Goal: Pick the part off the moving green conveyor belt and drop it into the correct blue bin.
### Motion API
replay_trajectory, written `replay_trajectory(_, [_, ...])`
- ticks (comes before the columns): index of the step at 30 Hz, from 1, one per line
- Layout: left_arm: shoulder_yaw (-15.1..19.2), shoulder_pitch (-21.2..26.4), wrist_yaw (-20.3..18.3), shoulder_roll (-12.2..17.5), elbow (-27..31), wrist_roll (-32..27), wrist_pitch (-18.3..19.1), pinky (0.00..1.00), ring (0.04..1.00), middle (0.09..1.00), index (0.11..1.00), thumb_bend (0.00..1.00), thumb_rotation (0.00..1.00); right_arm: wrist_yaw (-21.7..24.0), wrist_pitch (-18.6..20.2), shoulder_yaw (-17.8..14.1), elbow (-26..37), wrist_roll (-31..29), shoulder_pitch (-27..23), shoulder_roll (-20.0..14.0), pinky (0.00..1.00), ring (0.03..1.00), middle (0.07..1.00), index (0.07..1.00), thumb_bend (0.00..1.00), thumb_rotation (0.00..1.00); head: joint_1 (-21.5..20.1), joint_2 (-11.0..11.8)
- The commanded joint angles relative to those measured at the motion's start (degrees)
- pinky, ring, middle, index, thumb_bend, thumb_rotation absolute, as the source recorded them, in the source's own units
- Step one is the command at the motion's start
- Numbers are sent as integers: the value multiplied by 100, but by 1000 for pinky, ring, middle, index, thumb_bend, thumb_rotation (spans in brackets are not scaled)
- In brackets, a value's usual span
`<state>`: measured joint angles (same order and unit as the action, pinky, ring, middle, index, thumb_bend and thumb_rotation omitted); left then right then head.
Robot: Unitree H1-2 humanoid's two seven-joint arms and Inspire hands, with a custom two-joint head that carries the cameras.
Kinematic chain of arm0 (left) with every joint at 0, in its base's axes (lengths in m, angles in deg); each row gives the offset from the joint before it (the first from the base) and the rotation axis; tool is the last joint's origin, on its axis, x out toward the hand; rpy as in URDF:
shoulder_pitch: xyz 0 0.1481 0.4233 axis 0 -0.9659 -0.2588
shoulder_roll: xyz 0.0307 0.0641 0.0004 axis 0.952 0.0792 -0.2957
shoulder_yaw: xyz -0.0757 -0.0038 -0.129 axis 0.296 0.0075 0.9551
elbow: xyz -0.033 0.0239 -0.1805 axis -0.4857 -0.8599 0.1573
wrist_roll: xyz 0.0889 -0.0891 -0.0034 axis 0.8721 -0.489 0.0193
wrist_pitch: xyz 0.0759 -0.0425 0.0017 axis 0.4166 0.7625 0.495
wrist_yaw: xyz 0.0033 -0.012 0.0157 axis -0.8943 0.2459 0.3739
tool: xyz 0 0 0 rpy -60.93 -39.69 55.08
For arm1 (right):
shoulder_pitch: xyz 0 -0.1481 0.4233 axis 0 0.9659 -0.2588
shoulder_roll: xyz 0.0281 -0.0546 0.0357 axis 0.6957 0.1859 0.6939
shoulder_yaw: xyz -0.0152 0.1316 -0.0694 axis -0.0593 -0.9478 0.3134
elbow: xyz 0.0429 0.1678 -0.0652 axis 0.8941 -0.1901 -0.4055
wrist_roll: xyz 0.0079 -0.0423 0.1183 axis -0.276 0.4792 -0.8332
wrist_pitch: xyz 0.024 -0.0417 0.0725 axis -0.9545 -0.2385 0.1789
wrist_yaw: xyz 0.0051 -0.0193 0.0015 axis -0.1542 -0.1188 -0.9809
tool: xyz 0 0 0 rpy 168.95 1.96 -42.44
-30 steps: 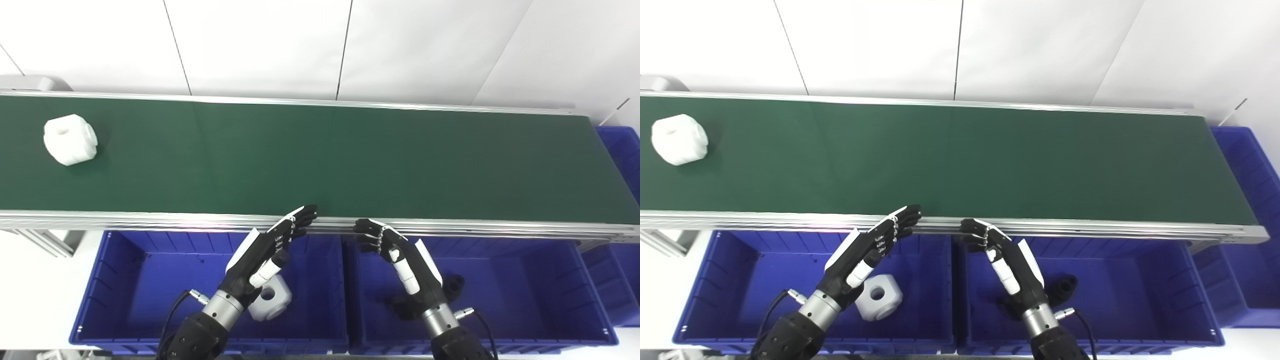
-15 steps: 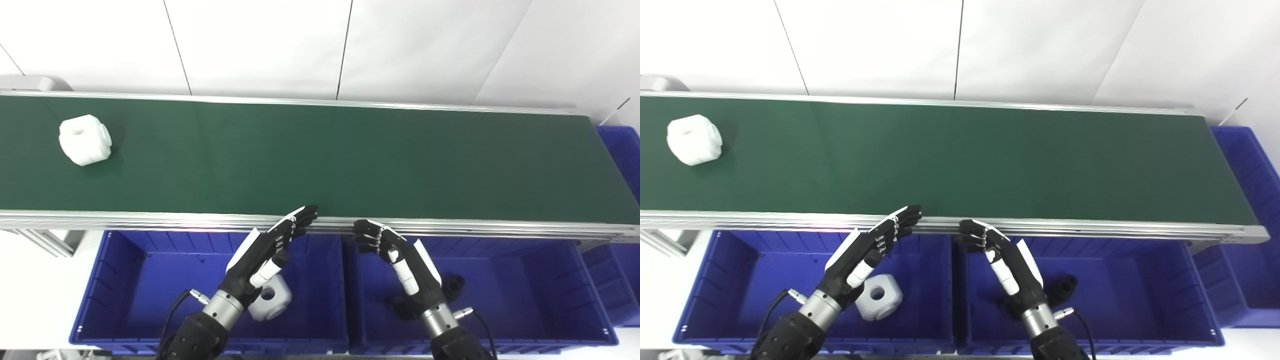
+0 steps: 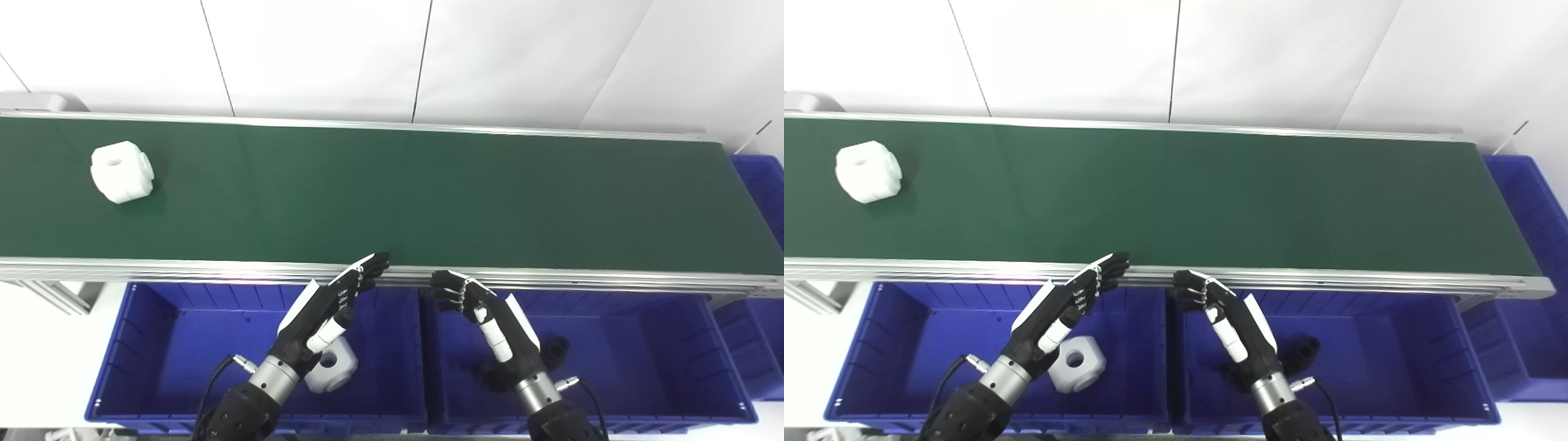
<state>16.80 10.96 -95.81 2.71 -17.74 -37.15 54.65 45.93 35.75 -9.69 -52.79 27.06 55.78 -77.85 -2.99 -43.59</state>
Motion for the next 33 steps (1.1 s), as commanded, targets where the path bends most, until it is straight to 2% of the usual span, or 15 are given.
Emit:
replay_trajectory(1, [-26, 70, -11, -44, 2, -16, -263, 942, 946, 922, 898, 965, 955, 22, -268, -15, 23, -13, -49, -18, 715, 766, 799, 795, 806, 998, 65, 122])
replay_trajectory(5, [-53, 39, -5, -76, -172, -6, -442, 938, 947, 920, 903, 911, 950, 13, -421, -24, -141, 11, -23, -34, 718, 768, 803, 801, 830, 999, 211, 378])
replay_trajectory(6, [-59, 22, 4, -92, -223, -5, -479, 938, 947, 920, 903, 909, 949, 9, -495, -20, -192, 45, -12, -50, 718, 769, 804, 801, 832, 1000, 284, 513])
replay_trajectory(9, [-74, -13, 41, -128, -335, 33, -576, 950, 951, 924, 896, 945, 939, 32, -687, -11, -338, 62, -1, -91, 710, 769, 806, 804, 822, 1000, 341, 622])
replay_trajectory(10, [-85, -18, 50, -140, -408, 53, -633, 952, 952, 924, 896, 948, 939, 46, -769, -13, -445, 51, -14, -105, 708, 768, 805, 804, 822, 1000, 429, 829])
replay_trajectory(11, [-93, -18, 56, -149, -471, 67, -681, 956, 954, 925, 897, 952, 937, 55, -838, -14, -533, 43, -27, -114, 705, 766, 803, 804, 821, 1000, 443, 862])
replay_trajectory(13, [-101, -5, 61, -175, -638, 76, -804, 963, 960, 925, 896, 956, 933, 67, -912, -27, -703, 23, -52, -123, 705, 767, 803, 802, 821, 1000, 526, 1066])
replay_trajectory(14, [-102, 23, 73, -192, -775, 97, -907, 962, 961, 924, 895, 956, 932, 82, -921, -41, -808, -1, -76, -121, 705, 765, 800, 799, 824, 1000, 608, 1284])
replay_trajectory(18, [-76, 138, 87, -267, -1266, 128, -1268, 935, 945, 914, 888, 949, 915, 169, -925, -96, -1159, -69, -172, -116, 700, 762, 795, 792, 820, 997, 700, 1594])
replay_trajectory(19, [-64, 178, 78, -287, -1402, 112, -1345, 934, 944, 914, 887, 950, 911, 177, -925, -111, -1248, -65, -204, -113, 698, 761, 794, 792, 821, 998, 741, 1737])
replay_trajectory(24, [-46, 328, 83, -334, -1814, 138, -1616, 892, 930, 909, 866, 968, 876, 183, -927, -170, -1538, -29, -316, -97, 681, 749, 785, 783, 840, 989, 828, 1950])
replay_trajectory(33, [-38, 372, 59, -358, -1931, 110, -1741, 884, 923, 907, 858, 977, 846, 206, -927, -209, -1567, -23, -324, -107, 673, 740, 775, 776, 857, 987, 879, 1915])
